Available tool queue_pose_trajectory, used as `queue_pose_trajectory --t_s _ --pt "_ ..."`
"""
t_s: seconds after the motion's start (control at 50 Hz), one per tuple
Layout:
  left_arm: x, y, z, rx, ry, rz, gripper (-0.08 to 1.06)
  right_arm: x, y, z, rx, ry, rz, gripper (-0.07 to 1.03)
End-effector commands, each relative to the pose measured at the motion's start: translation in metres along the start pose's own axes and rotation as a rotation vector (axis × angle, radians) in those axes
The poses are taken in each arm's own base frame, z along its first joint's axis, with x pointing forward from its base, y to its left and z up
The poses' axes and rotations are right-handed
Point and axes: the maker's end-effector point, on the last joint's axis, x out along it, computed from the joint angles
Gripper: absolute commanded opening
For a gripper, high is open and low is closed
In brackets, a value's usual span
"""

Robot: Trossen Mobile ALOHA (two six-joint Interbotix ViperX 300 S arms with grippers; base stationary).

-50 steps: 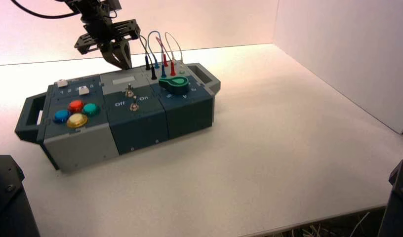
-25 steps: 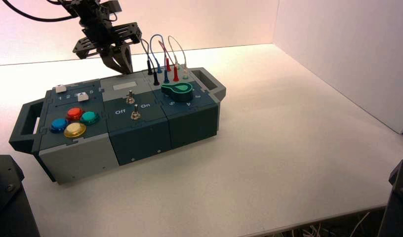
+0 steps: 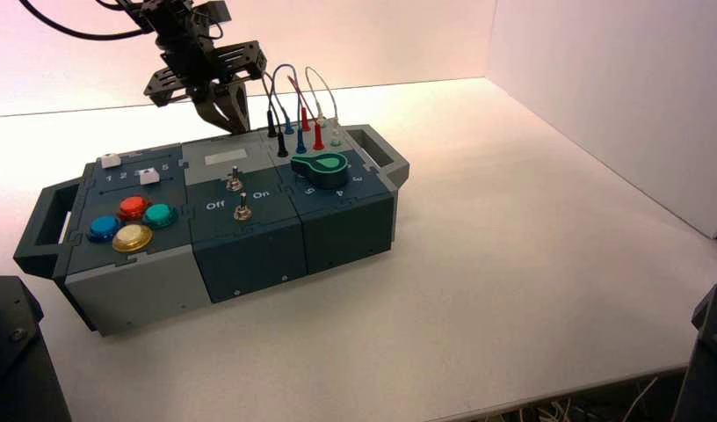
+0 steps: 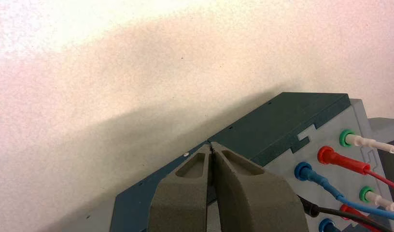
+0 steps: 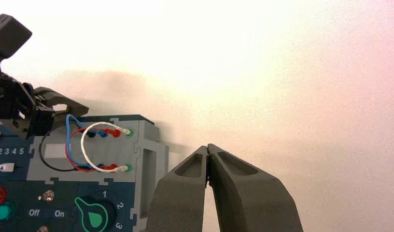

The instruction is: Move the box closer.

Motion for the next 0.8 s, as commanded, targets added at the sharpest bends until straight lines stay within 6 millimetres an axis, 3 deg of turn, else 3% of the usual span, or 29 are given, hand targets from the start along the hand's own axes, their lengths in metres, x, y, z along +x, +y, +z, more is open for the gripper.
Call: queue_pose_trajectory --t_s 0.02,0.28,0.44,0.64,0.8 --pt "-0.005 -0.008 0.006 0.024 -0.015 -0.011 -0.03 -0.013 0.000 0.013 0.004 -0.051 0.001 -0.02" --pt "-0.008 0.012 0.031 -0.019 -0.057 0.003 -0.03 -0.013 0.000 0.013 0.002 -0.051 0.001 -0.02" --pt "-0.015 0.019 0.057 -0.022 -0.099 0.005 -0.03 -0.014 -0.001 0.014 0.002 -0.053 -0.001 -0.02" --pt "-0.025 0.012 0.073 -0.009 -0.121 -0.013 -0.03 -0.014 -0.006 0.014 0.011 -0.054 -0.009 -0.02" --pt "-0.051 0.004 0.083 0.021 -0.182 -0.018 -0.03 -0.014 -0.011 0.013 0.021 -0.051 -0.017 -0.02"
